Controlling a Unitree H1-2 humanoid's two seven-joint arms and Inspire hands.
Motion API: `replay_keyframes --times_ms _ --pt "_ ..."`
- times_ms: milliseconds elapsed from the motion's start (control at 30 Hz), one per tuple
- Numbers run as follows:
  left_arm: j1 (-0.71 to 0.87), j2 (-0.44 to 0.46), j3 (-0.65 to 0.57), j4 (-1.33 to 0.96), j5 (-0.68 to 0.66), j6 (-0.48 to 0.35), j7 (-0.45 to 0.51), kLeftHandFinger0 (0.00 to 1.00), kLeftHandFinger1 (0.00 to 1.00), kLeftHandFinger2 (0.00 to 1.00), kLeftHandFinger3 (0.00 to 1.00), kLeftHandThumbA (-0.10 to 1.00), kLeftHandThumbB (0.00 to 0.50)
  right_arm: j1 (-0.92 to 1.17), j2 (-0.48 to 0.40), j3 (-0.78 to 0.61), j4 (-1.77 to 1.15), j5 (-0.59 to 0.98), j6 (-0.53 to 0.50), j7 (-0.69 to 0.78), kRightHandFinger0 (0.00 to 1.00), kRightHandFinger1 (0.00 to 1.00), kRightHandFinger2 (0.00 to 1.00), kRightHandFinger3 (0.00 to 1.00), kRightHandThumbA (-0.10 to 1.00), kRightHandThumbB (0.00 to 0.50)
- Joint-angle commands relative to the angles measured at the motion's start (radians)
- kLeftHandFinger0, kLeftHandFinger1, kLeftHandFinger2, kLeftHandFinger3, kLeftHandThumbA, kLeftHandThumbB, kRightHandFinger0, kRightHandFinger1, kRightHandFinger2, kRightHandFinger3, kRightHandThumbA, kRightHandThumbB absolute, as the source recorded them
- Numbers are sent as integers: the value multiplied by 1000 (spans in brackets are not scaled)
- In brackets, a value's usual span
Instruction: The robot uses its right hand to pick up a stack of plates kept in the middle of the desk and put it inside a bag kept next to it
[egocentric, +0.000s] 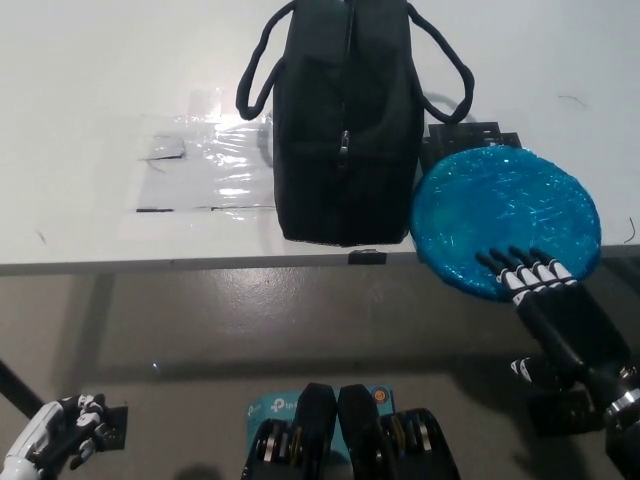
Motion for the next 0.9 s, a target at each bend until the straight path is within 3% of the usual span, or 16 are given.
replay_keyframes --times_ms 0,567,667,867 --pt "1 17 5 -24 4 -32 1 27 234 362 362 378 500 -38 -17 -24 -1 -30 8 -44 1000 1000 1000 1000 1000 500" --pt "-5 20 2 -4 -4 -45 -13 20 236 360 348 382 500 -147 -30 -67 19 -111 50 -61 1000 1000 1000 1000 1000 500" --pt "0 20 1 -15 2 -38 -5 18 225 376 367 378 500 -127 -27 -45 29 -120 65 -11 1000 1000 1000 1000 895 500" --pt "-4 22 -5 -17 10 -42 -5 27 229 365 354 391 500 -87 -27 -1 63 -142 72 17 1000 1000 1000 1000 834 500"
